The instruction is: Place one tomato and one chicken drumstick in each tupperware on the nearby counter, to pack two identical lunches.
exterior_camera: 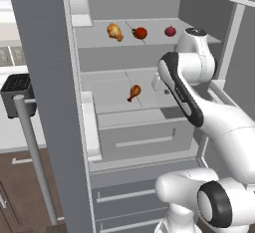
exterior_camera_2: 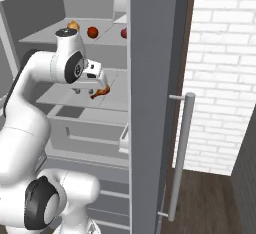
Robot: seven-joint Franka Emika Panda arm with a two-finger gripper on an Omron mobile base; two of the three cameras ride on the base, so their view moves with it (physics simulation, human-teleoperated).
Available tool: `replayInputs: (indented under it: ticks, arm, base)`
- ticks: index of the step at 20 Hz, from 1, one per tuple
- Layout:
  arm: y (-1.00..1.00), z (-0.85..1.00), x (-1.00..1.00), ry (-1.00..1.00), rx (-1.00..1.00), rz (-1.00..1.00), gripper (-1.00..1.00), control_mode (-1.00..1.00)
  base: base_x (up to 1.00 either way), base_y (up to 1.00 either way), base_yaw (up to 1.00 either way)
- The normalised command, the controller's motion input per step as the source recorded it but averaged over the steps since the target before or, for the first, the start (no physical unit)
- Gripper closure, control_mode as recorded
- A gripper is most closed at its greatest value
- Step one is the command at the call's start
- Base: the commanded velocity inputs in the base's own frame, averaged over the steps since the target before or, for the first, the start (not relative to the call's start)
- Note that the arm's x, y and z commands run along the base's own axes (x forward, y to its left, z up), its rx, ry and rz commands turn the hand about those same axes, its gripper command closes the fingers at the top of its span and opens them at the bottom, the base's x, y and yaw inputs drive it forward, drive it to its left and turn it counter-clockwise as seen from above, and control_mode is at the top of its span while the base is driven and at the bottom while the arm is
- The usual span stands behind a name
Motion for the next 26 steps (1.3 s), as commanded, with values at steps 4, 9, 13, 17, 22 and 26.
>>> replayInputs:
  ticks: [4,9,13,17,22,26]
  arm:
    - [0.27,-0.07,0.02,-0.01,-0.01,-0.02,-1.0,-1.0]
    - [0.9,-0.61,0.51,-0.16,-0.02,-0.19,-1.0,-1.0]
    - [0.37,-0.25,0.6,-0.13,0.01,-0.22,-1.0,-1.0]
    - [-0.06,-0.05,0.54,-0.01,0.0,-0.06,-1.0,-1.0]
    - [-0.02,-0.24,0.45,0.0,0.0,0.0,-1.0,-1.0]
    - [0.0,-0.22,0.44,0.0,0.0,0.0,-1.0,-1.0]
  base:
    - [0.0,0.0,0.0]
    - [0.0,0.0,0.0]
    - [0.0,0.0,0.0]
    - [0.0,0.0,0.0]
    - [0.0,0.0,0.0]
    - [0.0,0.0,0.0]
